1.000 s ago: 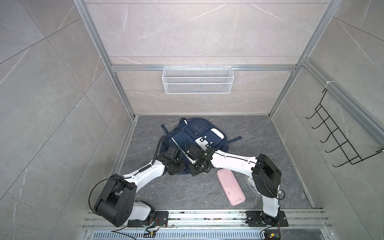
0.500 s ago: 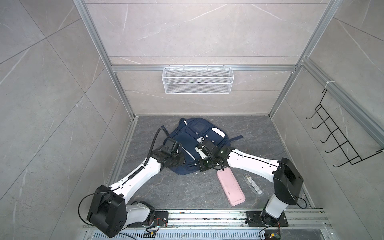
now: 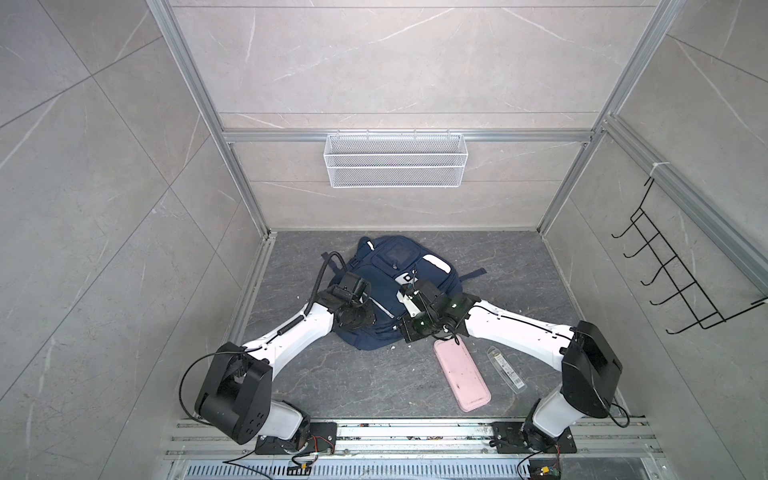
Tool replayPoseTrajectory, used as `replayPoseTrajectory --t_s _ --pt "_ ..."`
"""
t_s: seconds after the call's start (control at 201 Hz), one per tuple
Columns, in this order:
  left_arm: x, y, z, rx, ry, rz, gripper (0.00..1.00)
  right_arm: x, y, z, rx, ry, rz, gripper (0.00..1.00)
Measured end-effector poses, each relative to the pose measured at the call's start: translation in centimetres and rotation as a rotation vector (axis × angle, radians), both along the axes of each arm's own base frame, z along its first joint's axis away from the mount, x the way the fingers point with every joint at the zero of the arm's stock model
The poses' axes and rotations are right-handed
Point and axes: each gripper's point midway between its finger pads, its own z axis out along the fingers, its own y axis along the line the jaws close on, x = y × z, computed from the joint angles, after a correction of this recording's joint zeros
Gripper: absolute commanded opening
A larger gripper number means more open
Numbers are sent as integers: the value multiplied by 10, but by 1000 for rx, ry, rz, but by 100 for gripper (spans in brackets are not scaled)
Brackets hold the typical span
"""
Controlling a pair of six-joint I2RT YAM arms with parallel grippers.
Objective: Pack the student bag
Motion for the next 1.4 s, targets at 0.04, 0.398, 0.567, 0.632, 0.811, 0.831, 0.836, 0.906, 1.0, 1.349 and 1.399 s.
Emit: replayPoseTrajectory --t_s 0.04,0.398,0.567,0.632,0.811,0.831,0.836,0.906,1.0,1.349,1.399 --pt "4 -2 1 -4 0 2 28 0 -1 0 1 -1 -1 0" --pt "29 -25 23 -85 -11 -2 0 -2 -2 -2 2 8 -6 0" --pt "35 -35 39 -133 -31 -9 0 -5 11 4 41 6 -1 0" --pt "36 -37 41 -145 -32 -11 0 -5 21 7 59 6 3 0" --pt "35 -39 42 -160 -27 -12 0 -1 46 16 104 12 -2 0" --pt "35 -39 42 -160 -28 -11 0 0 47 17 107 16 -8 0" --pt "35 -39 42 -161 -27 -12 0 1 48 16 108 17 -10 0" --pt "36 -39 43 -164 -29 -7 0 4 53 15 114 31 -28 0" --pt "38 -38 43 -164 -32 3 0 8 58 11 116 46 -46 0" --pt "42 -30 48 -173 -63 19 31 21 61 17 166 39 -65 0" --pt "45 -26 50 -166 -72 20 37 21 60 19 170 36 -67 0"
